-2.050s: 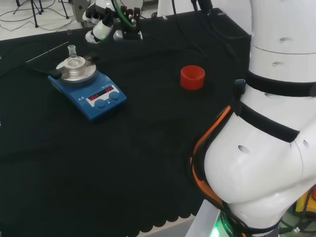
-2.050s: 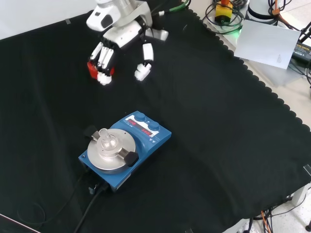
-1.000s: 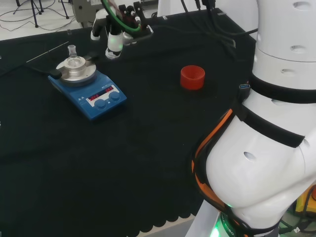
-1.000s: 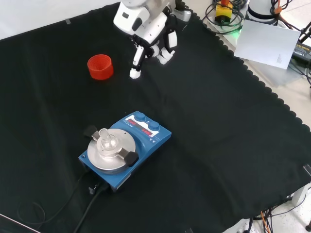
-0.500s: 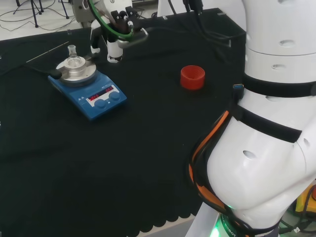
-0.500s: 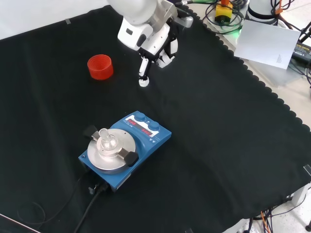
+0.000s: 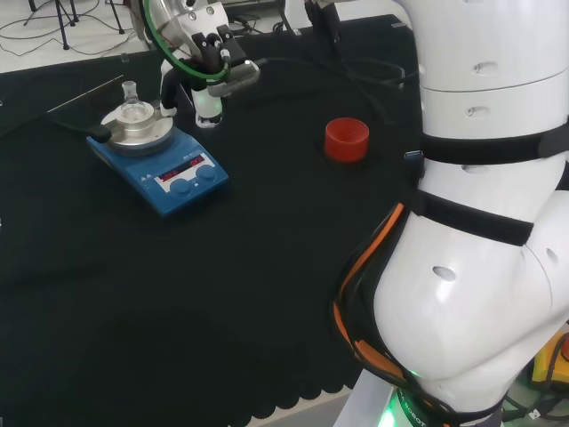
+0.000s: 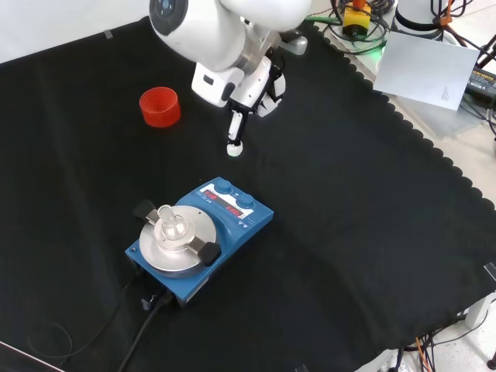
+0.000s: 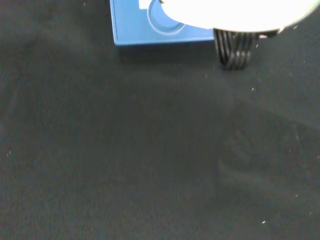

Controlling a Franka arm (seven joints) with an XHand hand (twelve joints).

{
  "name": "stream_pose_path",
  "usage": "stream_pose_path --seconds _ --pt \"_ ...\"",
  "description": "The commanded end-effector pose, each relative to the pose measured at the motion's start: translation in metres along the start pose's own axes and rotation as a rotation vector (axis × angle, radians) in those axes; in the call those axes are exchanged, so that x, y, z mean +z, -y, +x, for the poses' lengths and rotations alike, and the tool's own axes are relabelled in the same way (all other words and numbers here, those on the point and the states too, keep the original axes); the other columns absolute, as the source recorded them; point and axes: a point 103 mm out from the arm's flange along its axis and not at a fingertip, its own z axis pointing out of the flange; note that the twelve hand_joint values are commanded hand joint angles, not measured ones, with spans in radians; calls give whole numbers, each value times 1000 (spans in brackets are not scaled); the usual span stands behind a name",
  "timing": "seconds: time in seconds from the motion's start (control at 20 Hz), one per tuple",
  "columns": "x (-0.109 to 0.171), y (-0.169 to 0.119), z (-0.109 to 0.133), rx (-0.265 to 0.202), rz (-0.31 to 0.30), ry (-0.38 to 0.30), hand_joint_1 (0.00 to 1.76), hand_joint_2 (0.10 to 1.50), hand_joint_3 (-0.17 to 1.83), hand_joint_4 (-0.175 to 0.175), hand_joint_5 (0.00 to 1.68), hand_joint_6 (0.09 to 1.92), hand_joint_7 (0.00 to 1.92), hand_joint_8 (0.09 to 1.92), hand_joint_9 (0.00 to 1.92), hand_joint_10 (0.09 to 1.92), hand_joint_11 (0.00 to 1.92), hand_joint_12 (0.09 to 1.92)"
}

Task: Turn on the heater.

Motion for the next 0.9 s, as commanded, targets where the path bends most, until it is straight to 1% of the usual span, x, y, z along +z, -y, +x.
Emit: stream_pose_path --seconds 0.05,0.5,0.9 --pt "11 -8 0 -12 30 -4 1538 526 1199 -18 369 209 1810 1696 1920 1623 1892 1545" --pt "26 -25 -1 -25 78 3 1539 525 1204 -14 362 190 1811 1697 1920 1623 1892 1546" --pt "33 -39 -3 -34 115 10 1542 523 1211 -11 357 178 1813 1698 1920 1625 1893 1548"
